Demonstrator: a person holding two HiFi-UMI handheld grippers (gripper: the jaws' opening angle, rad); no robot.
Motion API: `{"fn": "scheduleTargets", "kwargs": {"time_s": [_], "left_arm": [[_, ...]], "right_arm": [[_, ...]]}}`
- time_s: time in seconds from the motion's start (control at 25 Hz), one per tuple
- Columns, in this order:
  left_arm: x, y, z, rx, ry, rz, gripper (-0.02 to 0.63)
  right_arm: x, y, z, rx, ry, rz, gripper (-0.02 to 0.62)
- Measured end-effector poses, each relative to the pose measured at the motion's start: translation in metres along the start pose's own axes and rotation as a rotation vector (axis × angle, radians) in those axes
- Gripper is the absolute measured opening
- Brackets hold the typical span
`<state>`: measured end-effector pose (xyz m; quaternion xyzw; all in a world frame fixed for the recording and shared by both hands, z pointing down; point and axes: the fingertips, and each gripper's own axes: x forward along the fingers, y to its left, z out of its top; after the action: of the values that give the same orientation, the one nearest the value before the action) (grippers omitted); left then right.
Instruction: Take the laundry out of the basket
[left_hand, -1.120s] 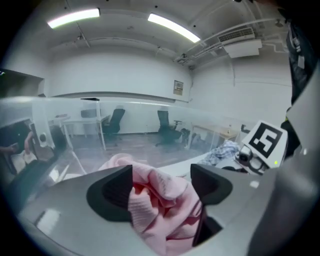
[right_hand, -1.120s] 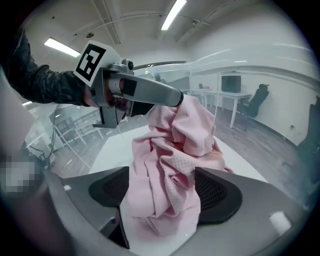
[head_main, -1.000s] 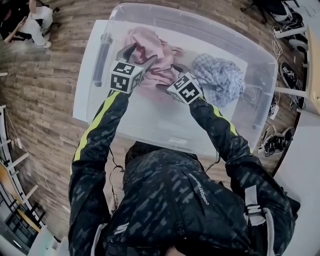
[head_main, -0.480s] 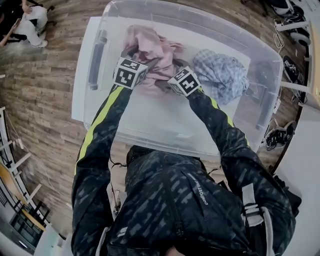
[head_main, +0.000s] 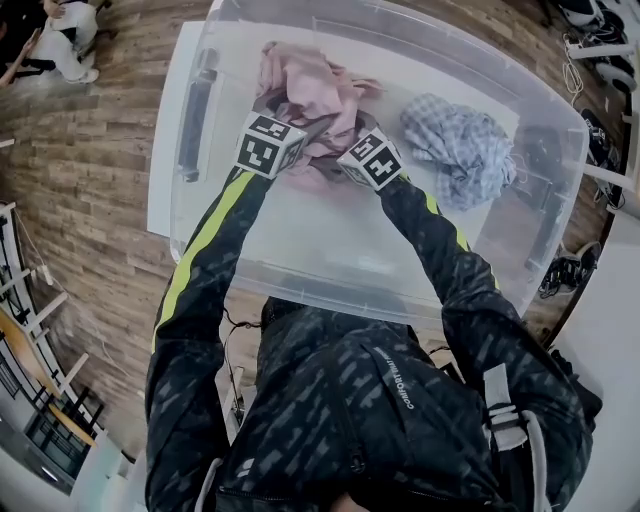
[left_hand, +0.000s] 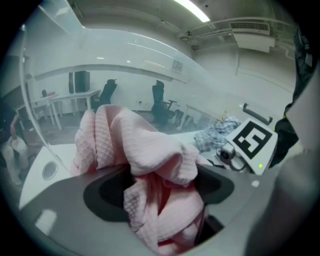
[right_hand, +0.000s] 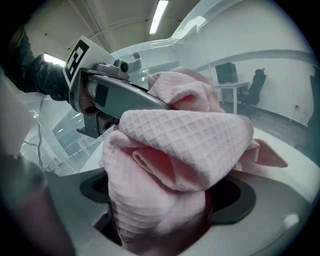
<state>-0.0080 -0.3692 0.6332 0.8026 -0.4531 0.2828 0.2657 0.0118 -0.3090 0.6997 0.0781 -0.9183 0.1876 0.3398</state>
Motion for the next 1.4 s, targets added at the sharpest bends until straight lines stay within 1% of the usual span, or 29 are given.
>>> {"fn": "scheduleTargets", "kwargs": {"time_s": [0.12, 0.32, 0.44, 0.52, 0.64, 0.68, 0.72, 0.76, 0.8, 0.84, 0.88, 0.96, 1.12, 1.4], "left_arm": [[0.004, -0.005, 0.0, -0.052, -0.022, -0.024, 0.385], [0.008, -0.008, -0.004, -0.084, -0.028, -0.053, 0.388], [0.009, -0.01, -0.005, -0.089, -0.034, -0.057, 0.398], [0.01, -0.01, -0.006, -0.097, -0.04, -0.059, 0.4], [0.011, -0.015, -0.009, -0.121, -0.05, -0.081, 0.41], [0.012, -0.018, -0.009, -0.134, -0.056, -0.095, 0.41], [0.012, -0.02, -0.008, -0.146, -0.061, -0.11, 0.41], [0.011, -0.022, -0.006, -0.155, -0.066, -0.123, 0.41], [0.01, -0.023, -0.005, -0.16, -0.071, -0.132, 0.409], [0.009, -0.023, -0.003, -0.159, -0.075, -0.136, 0.41], [0.008, -0.024, -0.001, -0.154, -0.078, -0.136, 0.409], [0.007, -0.025, 0.002, -0.13, -0.083, -0.131, 0.408], [-0.001, -0.027, 0.012, -0.08, -0.122, -0.126, 0.394], [-0.03, -0.034, 0.058, 0.004, -0.246, -0.088, 0.388]], "right_arm": [[0.004, 0.0, 0.002, -0.011, -0.022, 0.003, 0.557], [0.009, -0.001, 0.005, -0.031, -0.027, -0.023, 0.557], [0.012, 0.0, 0.012, -0.097, -0.033, -0.046, 0.553], [0.015, -0.001, 0.018, -0.104, -0.037, -0.066, 0.525], [0.021, -0.005, 0.021, -0.051, -0.058, -0.101, 0.431], [0.021, -0.007, 0.023, -0.042, -0.069, -0.113, 0.384], [0.021, -0.009, 0.025, -0.04, -0.082, -0.124, 0.353], [0.02, -0.01, 0.028, -0.046, -0.099, -0.135, 0.33], [0.018, -0.012, 0.031, -0.06, -0.119, -0.146, 0.288], [0.016, -0.013, 0.033, -0.078, -0.14, -0.158, 0.227], [0.014, -0.014, 0.036, -0.096, -0.157, -0.171, 0.196], [0.011, -0.015, 0.041, -0.131, -0.18, -0.201, 0.155], [0.005, -0.016, 0.054, -0.186, -0.217, -0.243, 0.133], [-0.029, -0.017, 0.098, -0.289, -0.303, -0.301, 0.128]]}}
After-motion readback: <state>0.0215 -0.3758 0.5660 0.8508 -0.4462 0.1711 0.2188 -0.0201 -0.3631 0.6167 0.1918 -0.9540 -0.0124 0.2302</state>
